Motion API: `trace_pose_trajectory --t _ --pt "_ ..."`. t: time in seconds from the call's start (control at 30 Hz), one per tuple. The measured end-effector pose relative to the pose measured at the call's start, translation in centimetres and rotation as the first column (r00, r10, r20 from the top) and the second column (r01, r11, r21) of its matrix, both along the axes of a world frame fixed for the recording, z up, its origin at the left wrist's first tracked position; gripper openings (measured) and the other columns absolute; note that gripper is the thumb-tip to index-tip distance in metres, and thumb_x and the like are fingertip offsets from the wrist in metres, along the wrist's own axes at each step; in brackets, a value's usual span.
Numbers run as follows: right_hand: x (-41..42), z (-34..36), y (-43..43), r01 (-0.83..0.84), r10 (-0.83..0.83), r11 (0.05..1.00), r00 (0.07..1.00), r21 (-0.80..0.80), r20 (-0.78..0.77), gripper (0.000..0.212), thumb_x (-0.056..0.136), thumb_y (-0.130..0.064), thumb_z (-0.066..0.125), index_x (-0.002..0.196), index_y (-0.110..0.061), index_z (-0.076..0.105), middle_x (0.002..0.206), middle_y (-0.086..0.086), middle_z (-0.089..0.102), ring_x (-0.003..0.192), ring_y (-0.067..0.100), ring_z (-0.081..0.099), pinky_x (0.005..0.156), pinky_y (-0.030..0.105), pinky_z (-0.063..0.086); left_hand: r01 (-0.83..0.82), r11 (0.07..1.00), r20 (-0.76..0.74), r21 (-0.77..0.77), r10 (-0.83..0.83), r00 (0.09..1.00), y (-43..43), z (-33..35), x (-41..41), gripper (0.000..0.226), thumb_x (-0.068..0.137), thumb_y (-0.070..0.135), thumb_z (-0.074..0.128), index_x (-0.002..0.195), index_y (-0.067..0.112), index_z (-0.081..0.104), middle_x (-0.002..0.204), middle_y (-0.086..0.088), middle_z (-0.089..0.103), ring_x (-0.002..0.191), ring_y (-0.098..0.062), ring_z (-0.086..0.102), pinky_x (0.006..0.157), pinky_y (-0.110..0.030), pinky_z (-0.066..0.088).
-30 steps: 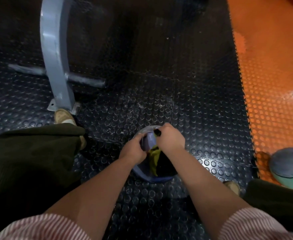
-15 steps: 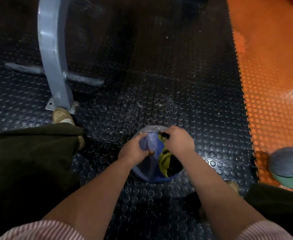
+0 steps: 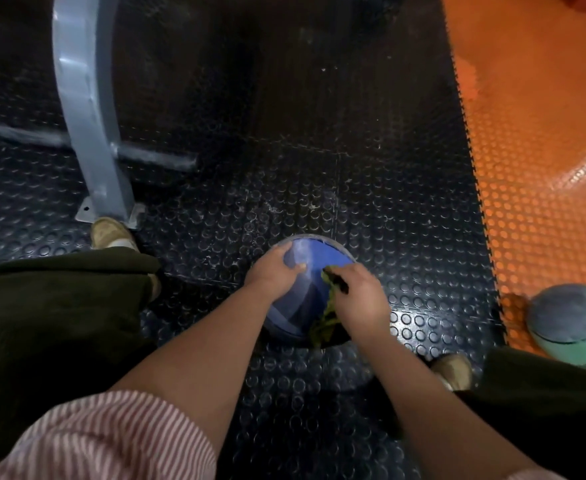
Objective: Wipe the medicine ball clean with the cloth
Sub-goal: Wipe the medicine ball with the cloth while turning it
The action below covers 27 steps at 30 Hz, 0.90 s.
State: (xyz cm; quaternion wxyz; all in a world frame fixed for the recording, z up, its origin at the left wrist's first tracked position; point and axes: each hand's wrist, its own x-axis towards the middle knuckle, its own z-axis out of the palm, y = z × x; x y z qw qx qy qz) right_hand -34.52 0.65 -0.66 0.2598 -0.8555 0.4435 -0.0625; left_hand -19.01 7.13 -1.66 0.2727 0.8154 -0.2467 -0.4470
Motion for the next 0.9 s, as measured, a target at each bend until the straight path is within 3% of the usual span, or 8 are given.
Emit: trace_pose_trajectory --t 0.1,0.23,0.43,0.6,0.77,0.9 --pt "3.1 1.2 -2.8 0.068 -0.065 0.994 0.997 0.083 -0.032 0.033 0.089 -0.007 0.051 0.117 -0.019 0.065 0.117 0.007 0.061 0.106 0.031 0.056 0.082 0.039 0.048 0.061 0.998 -0.034 -0.014 -0.061 0.998 0.8 -0.5 1.0 0.074 0.089 0.040 0.067 0.151 0.038 0.026 0.161 0.002 0.019 0.142 -0.025 0.030 0.110 -0.037 0.036" --pt "5.9 1.2 -5.1 -0.038 0.047 0.997 0.987 0.060 -0.155 0.017 0.089 -0.008 0.051 0.096 -0.009 0.067 0.101 0.016 0.059 0.097 0.036 0.058 0.065 0.033 0.041 0.201 0.979 0.022 0.036 -0.202 0.979 1.4 -1.1 1.5 0.115 0.069 0.035 0.087 0.155 0.034 0.011 0.162 0.003 0.009 0.145 -0.025 0.023 0.111 -0.044 0.036" --pt "5.3 1.4 -3.4 -0.229 0.200 0.971 0.938 -0.073 -0.283 0.034 0.089 -0.001 0.044 0.116 -0.010 0.064 0.114 0.010 0.053 0.104 0.031 0.048 0.072 0.034 0.041 0.170 0.979 0.131 0.112 -0.184 0.974 0.7 -0.9 0.2 0.105 0.077 0.043 0.078 0.154 0.040 0.006 0.163 0.007 0.009 0.141 -0.027 0.032 0.104 -0.040 0.040" --pt "1.9 1.8 0.0 -0.264 0.251 0.964 0.934 -0.020 -0.256 0.044 0.091 -0.006 0.045 0.130 -0.022 0.057 0.119 0.002 0.052 0.106 0.026 0.046 0.073 0.035 0.045 0.214 0.973 0.141 0.085 -0.225 0.964 1.2 -0.7 0.4 0.110 0.071 0.037 0.084 0.154 0.037 0.011 0.162 0.006 0.011 0.142 -0.024 0.031 0.105 -0.039 0.042" --pt "4.7 2.5 -1.9 -0.234 0.199 0.970 0.920 -0.066 -0.337 0.034 0.090 -0.003 0.046 0.117 -0.013 0.064 0.115 0.006 0.052 0.108 0.029 0.049 0.069 0.035 0.043 0.241 0.969 0.163 0.050 -0.246 0.955 2.3 -1.2 -0.4 0.108 0.072 0.036 0.084 0.152 0.043 0.012 0.162 0.010 0.006 0.142 -0.022 0.032 0.105 -0.037 0.042" --pt "9.1 2.2 -5.1 -0.188 0.180 0.982 0.892 0.021 -0.414 0.030 0.086 0.000 0.047 0.107 -0.010 0.066 0.111 0.010 0.057 0.107 0.032 0.054 0.072 0.035 0.043 0.245 0.969 0.155 0.039 -0.248 0.956 2.6 -1.7 -0.3 0.116 0.067 0.044 0.086 0.153 0.042 0.007 0.163 0.008 0.000 0.146 -0.023 0.023 0.109 -0.044 0.037"
